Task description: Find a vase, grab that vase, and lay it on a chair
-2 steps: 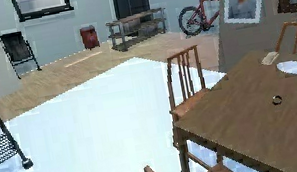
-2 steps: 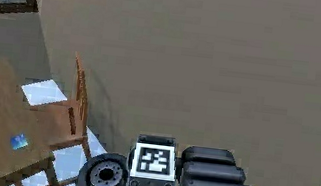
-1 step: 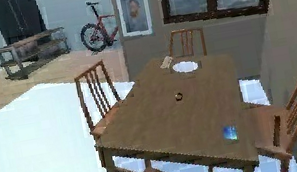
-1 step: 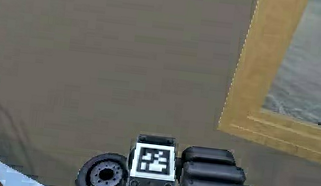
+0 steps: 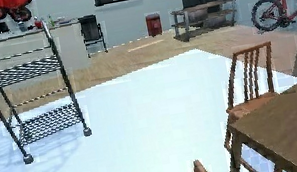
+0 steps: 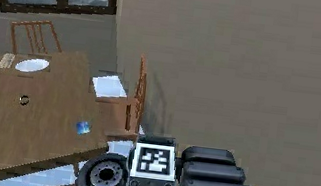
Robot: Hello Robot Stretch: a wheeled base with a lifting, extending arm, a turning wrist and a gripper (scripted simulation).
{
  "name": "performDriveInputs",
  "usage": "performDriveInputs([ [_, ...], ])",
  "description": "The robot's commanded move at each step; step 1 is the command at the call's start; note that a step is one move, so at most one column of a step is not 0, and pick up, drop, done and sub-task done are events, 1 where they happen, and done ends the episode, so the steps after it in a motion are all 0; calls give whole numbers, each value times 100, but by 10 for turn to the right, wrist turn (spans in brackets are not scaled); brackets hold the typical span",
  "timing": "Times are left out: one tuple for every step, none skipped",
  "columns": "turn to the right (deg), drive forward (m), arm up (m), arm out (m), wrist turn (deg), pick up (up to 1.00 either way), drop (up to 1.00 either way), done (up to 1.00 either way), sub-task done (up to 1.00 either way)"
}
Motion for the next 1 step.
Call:
performDriveInputs([
  [-120,0,0,0,0,0,0,0,0],
])
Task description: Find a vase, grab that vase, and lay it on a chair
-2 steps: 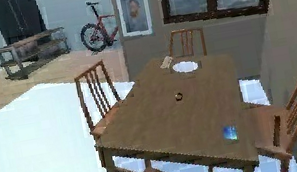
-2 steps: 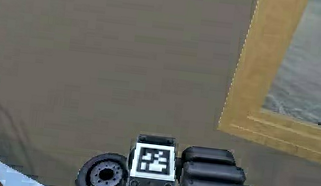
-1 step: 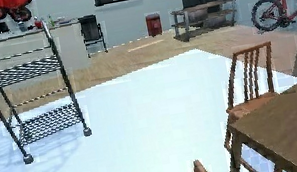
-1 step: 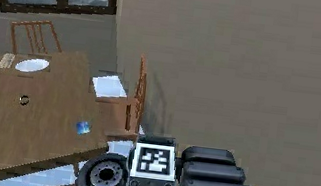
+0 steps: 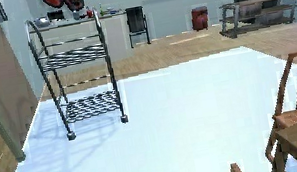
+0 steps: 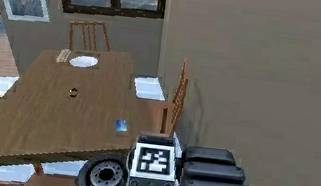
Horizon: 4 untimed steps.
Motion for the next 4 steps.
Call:
performDriveInputs([
  [0,0,0,30,0,0,0,0,0],
  [0,0,0,0,390,0,0,0,0],
  [0,0,-32,0,0,0,0,0,0],
  [0,0,-32,0,0,0,0,0,0],
])
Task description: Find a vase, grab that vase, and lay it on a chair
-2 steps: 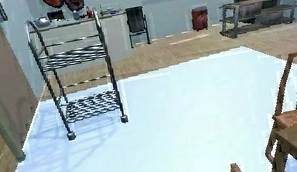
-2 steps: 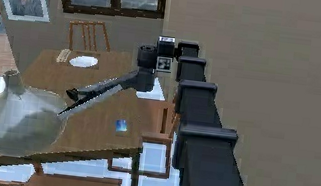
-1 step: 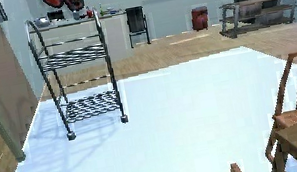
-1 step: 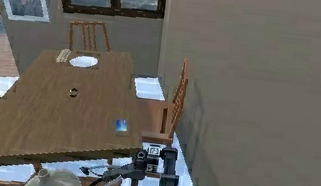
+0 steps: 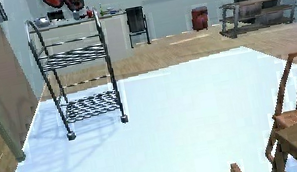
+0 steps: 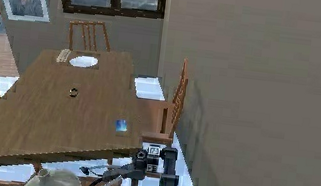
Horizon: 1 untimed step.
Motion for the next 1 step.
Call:
performDriveInputs([
  [0,0,0,0,0,0,100,0,0],
])
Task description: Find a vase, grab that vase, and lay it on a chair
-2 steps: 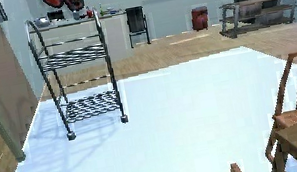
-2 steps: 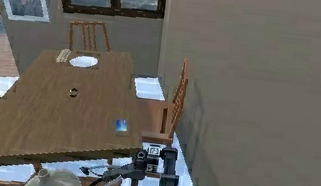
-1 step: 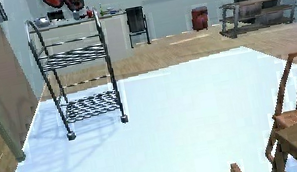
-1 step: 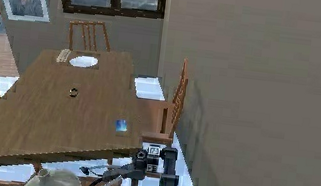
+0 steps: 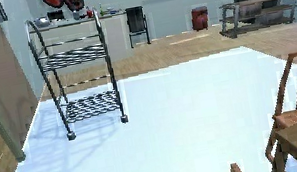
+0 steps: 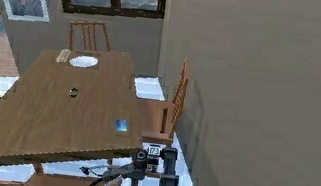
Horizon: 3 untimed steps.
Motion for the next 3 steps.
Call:
performDriveInputs([
  [0,0,10,0,0,0,0,0,0],
  [0,0,0,-8,0,0,0,0,0],
  [0,0,0,0,0,0,0,100,0],
])
